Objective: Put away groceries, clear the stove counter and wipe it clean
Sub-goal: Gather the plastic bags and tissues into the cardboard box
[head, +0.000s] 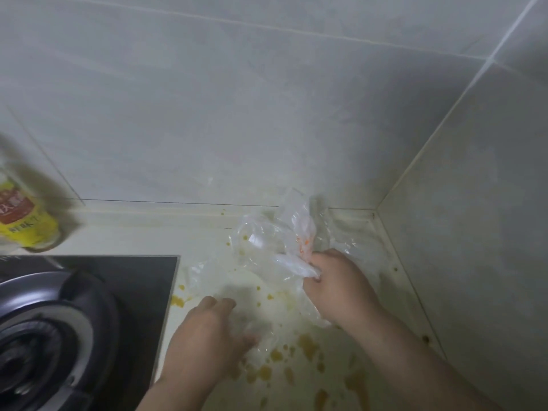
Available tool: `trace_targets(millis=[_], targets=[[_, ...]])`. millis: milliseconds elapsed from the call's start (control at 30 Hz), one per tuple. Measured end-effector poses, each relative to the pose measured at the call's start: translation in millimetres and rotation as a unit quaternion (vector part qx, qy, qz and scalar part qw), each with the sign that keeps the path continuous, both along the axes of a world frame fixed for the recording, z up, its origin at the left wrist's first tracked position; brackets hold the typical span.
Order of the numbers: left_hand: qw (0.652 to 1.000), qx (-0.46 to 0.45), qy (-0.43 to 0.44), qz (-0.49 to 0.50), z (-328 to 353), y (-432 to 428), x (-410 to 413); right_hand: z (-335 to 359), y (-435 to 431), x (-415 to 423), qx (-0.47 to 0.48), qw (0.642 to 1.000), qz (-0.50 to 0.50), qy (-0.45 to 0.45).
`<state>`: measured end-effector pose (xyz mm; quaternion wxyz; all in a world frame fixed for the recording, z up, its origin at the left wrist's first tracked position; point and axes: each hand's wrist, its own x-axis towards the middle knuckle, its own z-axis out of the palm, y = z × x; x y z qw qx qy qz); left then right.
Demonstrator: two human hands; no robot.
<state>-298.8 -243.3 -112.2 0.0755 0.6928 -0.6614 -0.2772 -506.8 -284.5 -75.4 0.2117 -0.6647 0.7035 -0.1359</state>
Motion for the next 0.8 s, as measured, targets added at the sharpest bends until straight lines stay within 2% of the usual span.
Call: trace_targets(millis=[100, 267, 433, 567, 800], targets=[[0.999, -0.031, -0.02, 0.02, -10.4, -3.6, 2.3, -3.1, 5.6, 5.2, 0.004, 1.0, -0.001, 0.003], [0.989, -0.097, -0.114, 0.017, -20.6, -16.2, 4.4, -5.2, 10.2, 5.7, 0.008, 1.0, -0.009, -0.005], [0.989, -0.086, -0.12, 0.001, -16.9, -26.3, 9.2, -3.9, 12.6, 6.3, 0.007, 1.0, -0.013, -0.005], [0.989, -0.126, -0.077, -0.009, -24.0, -32.2, 18.1, -2.4, 14.0, 7.1, 0.006, 1.0, -0.012, -0.006], [0.986, -0.115, 0.103, 0.067, 5.8, -15.7, 36.1, 13.3, 18.9, -0.6, -0.015, 0.998, -0.049, -0.041]])
